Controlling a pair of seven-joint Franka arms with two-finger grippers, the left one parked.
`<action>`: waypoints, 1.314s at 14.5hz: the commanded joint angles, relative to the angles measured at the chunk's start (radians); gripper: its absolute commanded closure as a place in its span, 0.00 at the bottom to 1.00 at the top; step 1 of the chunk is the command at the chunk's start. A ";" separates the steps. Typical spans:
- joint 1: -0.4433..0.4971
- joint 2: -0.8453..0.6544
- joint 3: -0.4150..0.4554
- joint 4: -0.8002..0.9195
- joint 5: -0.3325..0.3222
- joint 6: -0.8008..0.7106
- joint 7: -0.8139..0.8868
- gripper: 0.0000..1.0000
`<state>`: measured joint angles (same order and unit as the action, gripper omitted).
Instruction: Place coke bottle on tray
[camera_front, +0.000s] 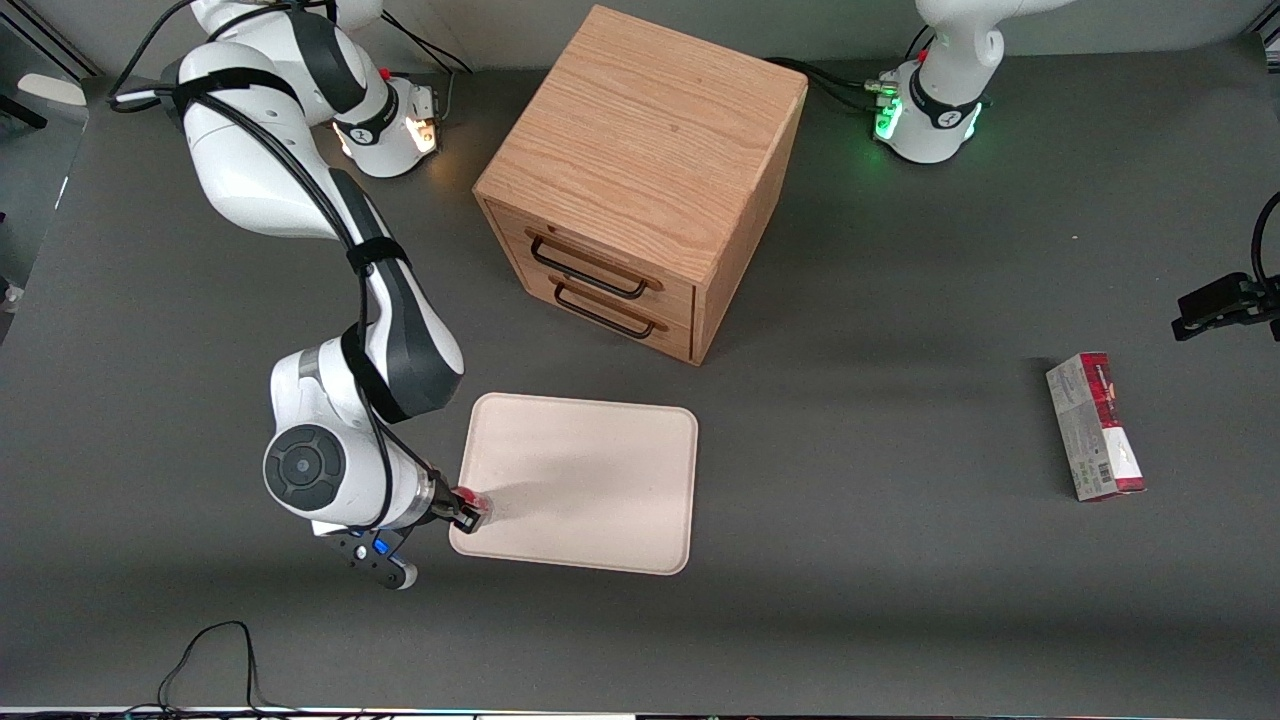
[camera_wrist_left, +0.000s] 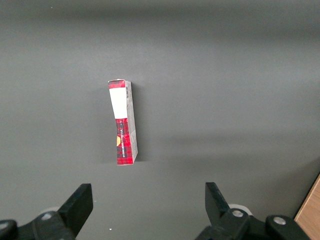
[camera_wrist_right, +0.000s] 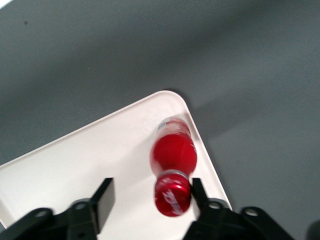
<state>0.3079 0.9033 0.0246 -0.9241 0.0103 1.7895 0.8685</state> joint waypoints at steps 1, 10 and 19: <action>0.010 0.009 -0.008 0.030 0.019 0.001 0.026 0.00; -0.022 -0.043 -0.009 0.030 0.022 -0.016 -0.006 0.00; -0.253 -0.396 -0.023 -0.218 0.079 -0.303 -0.559 0.00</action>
<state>0.0821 0.6545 0.0110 -0.9318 0.0680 1.4710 0.4380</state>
